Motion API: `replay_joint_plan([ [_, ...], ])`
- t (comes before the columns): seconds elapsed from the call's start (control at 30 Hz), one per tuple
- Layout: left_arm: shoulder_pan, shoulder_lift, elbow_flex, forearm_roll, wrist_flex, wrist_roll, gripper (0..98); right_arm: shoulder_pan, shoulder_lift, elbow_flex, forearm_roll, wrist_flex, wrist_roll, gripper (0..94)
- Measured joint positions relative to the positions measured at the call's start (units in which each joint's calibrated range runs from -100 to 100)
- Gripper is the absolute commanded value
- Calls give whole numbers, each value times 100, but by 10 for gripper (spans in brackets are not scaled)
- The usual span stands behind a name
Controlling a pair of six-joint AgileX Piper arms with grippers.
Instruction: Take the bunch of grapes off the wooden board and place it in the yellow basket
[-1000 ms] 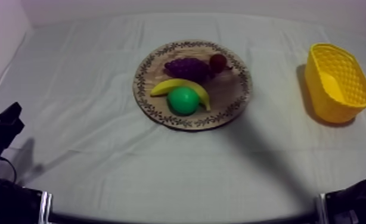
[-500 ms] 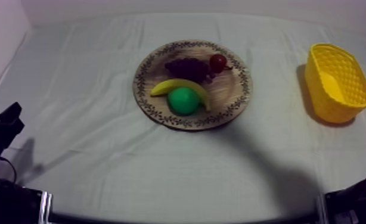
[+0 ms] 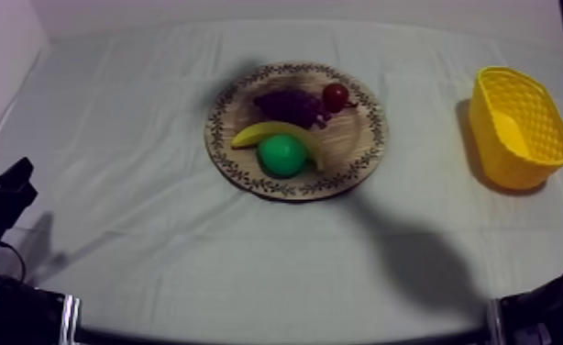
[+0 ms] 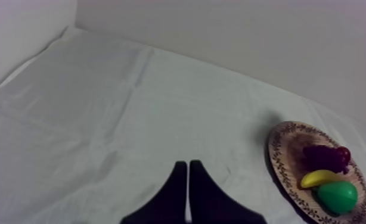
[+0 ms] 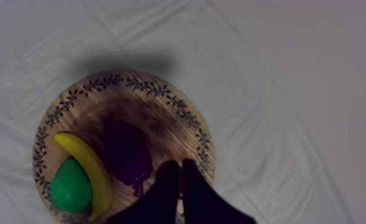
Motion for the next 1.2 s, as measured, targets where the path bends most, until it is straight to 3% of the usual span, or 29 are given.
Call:
replay_joint_plan([
  [0.33,0,0,0,0,0,0,1,29,100,245,36,-160,202,5],
  [0.63,0,0,0,0,0,0,1,26,-22,756,86,151,1199,5],
  [0.77,0,0,0,0,0,0,1,26,-57,764,27,169,1465,5],
  [1.2,0,0,0,0,0,0,1,52,-184,922,-105,163,1639,24],
])
